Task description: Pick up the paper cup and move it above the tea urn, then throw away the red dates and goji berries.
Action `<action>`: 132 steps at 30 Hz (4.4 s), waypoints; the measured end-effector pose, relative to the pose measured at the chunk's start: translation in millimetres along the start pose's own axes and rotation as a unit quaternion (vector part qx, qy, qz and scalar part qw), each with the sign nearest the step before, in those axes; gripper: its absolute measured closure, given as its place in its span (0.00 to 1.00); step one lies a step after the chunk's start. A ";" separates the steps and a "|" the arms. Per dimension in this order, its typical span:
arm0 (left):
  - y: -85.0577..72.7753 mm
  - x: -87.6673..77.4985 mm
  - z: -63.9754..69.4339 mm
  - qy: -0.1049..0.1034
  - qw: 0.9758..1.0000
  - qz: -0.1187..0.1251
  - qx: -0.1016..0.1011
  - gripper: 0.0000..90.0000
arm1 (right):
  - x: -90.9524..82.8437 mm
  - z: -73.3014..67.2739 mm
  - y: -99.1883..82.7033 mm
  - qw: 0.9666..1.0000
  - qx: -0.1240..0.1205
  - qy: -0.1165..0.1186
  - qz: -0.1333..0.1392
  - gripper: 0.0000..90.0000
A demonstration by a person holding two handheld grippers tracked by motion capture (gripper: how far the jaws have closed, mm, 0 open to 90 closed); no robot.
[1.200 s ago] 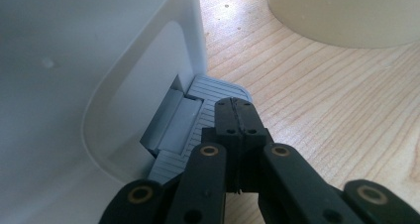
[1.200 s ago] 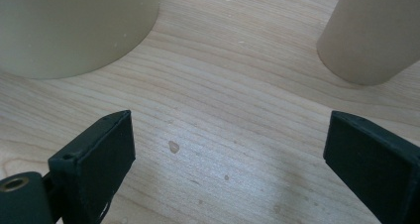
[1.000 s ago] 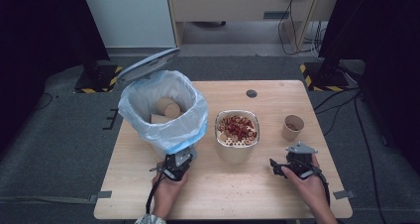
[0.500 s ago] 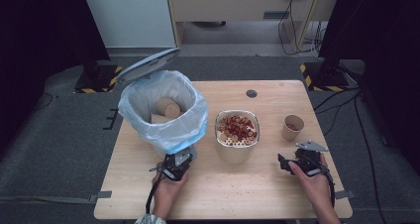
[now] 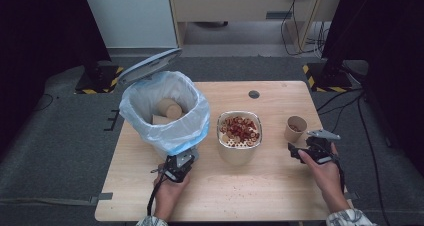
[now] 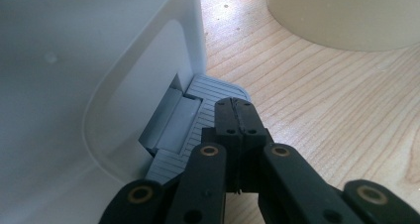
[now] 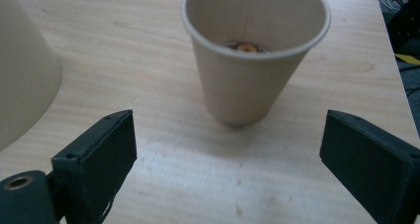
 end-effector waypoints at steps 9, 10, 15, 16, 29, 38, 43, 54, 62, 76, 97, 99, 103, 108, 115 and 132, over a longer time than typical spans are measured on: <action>-0.1 -0.1 0.3 -0.004 1.000 0.000 -0.004 0.99 | 22.6 15.1 20.5 1.000 0.000 0.010 0.021 0.09; -0.2 -0.2 0.3 -0.004 1.000 0.000 -0.004 0.99 | 28.0 18.2 22.2 1.000 0.002 0.008 0.020 0.09; -0.1 -0.1 0.3 -0.004 1.000 0.000 -0.004 0.99 | 37.4 24.4 26.2 0.999 0.016 0.009 0.035 0.15; -0.2 -0.1 0.2 -0.004 1.000 0.000 -0.004 0.99 | 39.8 26.0 26.1 0.999 0.014 0.009 0.038 0.16; -0.3 -0.2 -0.2 -0.005 1.000 -0.001 -0.007 0.99 | 54.5 27.6 26.9 0.998 -0.008 -0.001 0.057 0.31; -0.3 0.0 -0.1 -0.006 1.000 0.000 -0.009 0.99 | 40.0 19.3 36.2 0.998 -0.039 0.013 0.050 0.37; -0.3 -0.2 -0.2 -0.005 1.000 -0.001 -0.009 0.99 | 24.0 6.6 56.1 0.995 -0.075 0.025 0.054 0.38; -0.4 -0.1 -0.4 -0.007 1.000 -0.001 -0.009 0.99 | 4.9 -12.3 95.1 0.989 -0.128 0.050 0.052 0.39; -0.5 0.0 -0.5 -0.008 1.000 0.000 -0.011 0.99 | -3.1 -19.7 111.0 0.985 -0.156 0.060 0.047 0.39; -0.6 0.0 -0.9 -0.011 1.000 -0.001 -0.015 0.99 | -12.7 -26.2 133.4 0.979 -0.184 0.073 0.048 0.39; -0.7 0.1 -1.4 -0.014 1.000 -0.002 -0.019 0.99 | -9.0 -42.9 170.4 0.969 -0.226 0.086 0.050 0.39; -0.7 0.1 -1.4 -0.014 1.000 -0.002 -0.019 0.99 | -9.9 -42.9 172.1 0.969 -0.229 0.084 0.048 0.39; -0.8 0.1 -1.4 -0.014 1.000 -0.002 -0.019 0.99 | -11.7 -44.9 176.8 0.968 -0.231 0.085 0.051 0.39; -0.9 0.0 -1.2 -0.013 1.000 -0.001 -0.019 1.00 | -10.6 -51.2 186.3 0.963 -0.250 0.089 0.047 0.39; -1.0 -0.1 -1.1 -0.013 1.000 -0.001 -0.020 0.99 | -5.0 -65.2 204.1 0.956 -0.270 0.104 0.051 0.39; -0.8 -0.2 -0.9 -0.013 1.000 -0.002 -0.019 0.99 | -3.3 -96.7 209.5 0.944 -0.303 0.118 0.053 0.39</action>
Point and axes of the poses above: each handheld gripper's, and its own axes: x roughly forward along the jaws, y roughly out of its top, z roughly to its right, the point moved 7 cm from there along x, roughly forward along the jaws, and after that the axes turned 15 degrees about y, right-handed, at the moved point
